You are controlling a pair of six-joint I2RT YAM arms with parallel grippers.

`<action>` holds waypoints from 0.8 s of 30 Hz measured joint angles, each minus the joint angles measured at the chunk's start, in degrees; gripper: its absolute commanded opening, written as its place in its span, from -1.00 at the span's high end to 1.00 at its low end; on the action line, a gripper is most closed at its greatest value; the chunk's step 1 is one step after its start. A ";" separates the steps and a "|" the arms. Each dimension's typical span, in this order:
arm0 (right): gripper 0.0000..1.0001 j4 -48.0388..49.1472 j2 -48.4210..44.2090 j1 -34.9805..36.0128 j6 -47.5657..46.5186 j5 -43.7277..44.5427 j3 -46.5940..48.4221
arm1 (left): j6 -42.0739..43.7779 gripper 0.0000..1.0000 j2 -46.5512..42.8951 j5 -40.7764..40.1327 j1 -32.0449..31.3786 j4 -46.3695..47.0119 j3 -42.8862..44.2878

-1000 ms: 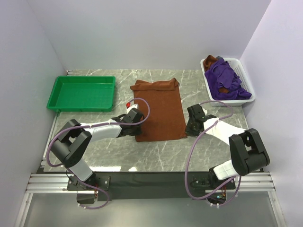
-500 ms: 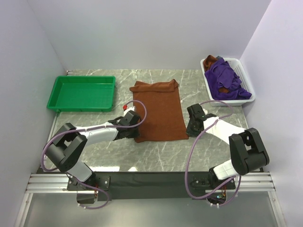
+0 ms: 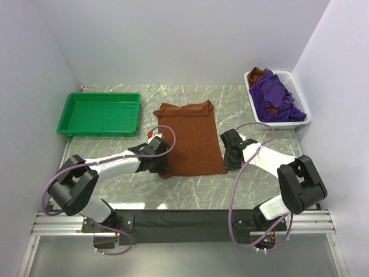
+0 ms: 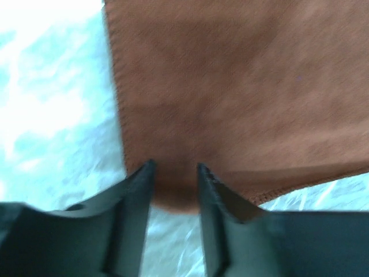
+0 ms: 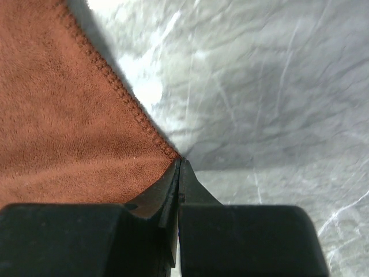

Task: Fold and stack the towels
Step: Flatten out the crumpled towel

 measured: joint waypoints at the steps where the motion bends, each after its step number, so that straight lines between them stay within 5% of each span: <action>1: 1.00 -0.48 0.00 0.24 0.00 -0.15 0.09 | -0.02 0.00 -0.42 0.02 -0.09 -1.73 0.31; 5: 1.00 -1.66 -0.04 0.35 -0.17 -0.48 0.28 | -0.63 -0.01 -3.89 -0.04 -0.74 -8.33 0.83; 13: 1.00 -3.06 -0.63 0.83 -0.39 -1.62 0.07 | -4.26 0.36 -9.84 0.04 -4.00 -13.33 0.87; 24: 1.00 -2.80 -0.94 1.64 -0.42 -2.29 -0.37 | -5.77 0.69 -2.03 -1.22 -7.63 -13.57 2.95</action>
